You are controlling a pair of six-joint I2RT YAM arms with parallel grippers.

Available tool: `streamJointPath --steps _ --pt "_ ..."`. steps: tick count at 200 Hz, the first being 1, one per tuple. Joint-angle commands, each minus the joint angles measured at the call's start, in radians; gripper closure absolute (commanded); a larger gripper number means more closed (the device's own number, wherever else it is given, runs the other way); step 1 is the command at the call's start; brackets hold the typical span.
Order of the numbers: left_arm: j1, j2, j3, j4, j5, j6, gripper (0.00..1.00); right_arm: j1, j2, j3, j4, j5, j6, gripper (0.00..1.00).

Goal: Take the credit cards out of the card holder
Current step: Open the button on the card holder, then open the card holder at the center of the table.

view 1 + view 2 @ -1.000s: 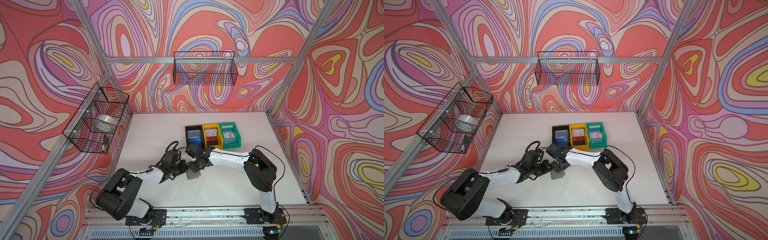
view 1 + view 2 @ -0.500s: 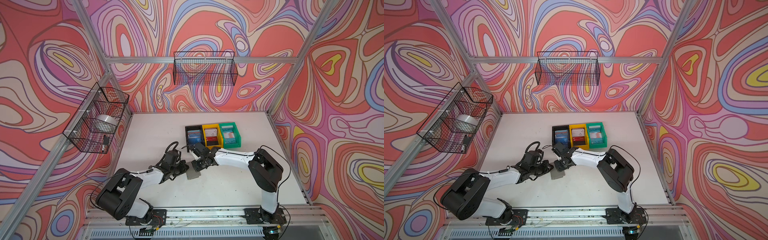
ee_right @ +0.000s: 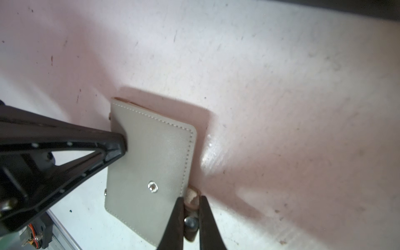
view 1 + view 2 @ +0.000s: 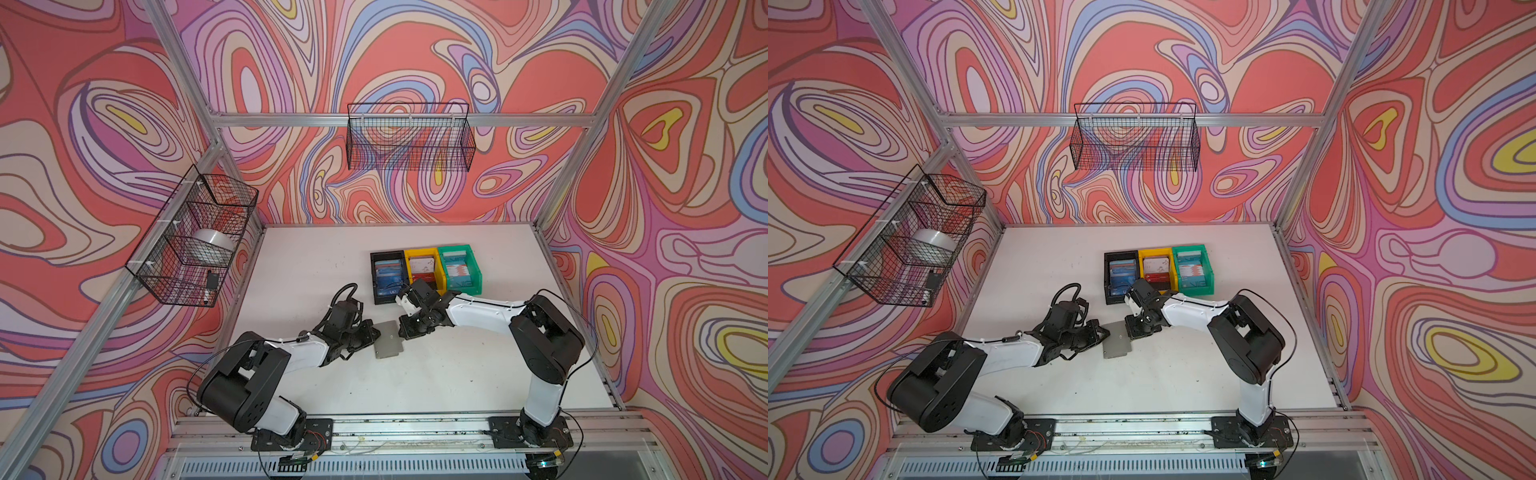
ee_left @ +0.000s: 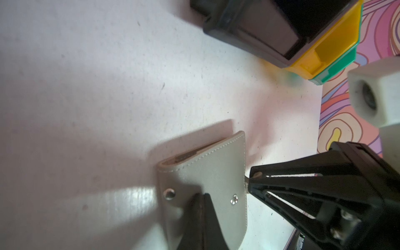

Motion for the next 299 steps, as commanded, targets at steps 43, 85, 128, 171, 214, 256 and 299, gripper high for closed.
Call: streamJointPath --steps 43,85,128,171,214,256,299 --pt "0.005 0.018 -0.018 -0.135 -0.035 0.004 1.0 -0.007 -0.069 0.023 -0.122 0.164 -0.043 0.69" --pt "0.004 -0.002 -0.009 -0.163 -0.043 0.009 1.0 -0.007 -0.153 0.062 -0.143 0.131 -0.065 0.67" --pt "0.004 0.002 -0.009 -0.163 -0.043 0.009 1.0 -0.006 -0.179 0.053 -0.018 -0.12 0.009 0.71" --pt "0.005 0.012 -0.007 -0.156 -0.038 0.008 1.0 -0.004 -0.095 0.018 0.101 -0.223 0.071 0.74" --pt "0.003 0.005 -0.009 -0.16 -0.042 0.008 1.0 -0.005 0.01 0.006 0.129 -0.24 0.086 0.75" --pt "0.004 0.003 -0.012 -0.163 -0.044 0.01 1.0 -0.006 0.026 -0.011 0.117 -0.197 0.09 0.76" --pt "0.004 -0.004 -0.012 -0.171 -0.049 0.011 1.0 -0.015 -0.001 -0.056 0.108 -0.168 0.095 0.77"
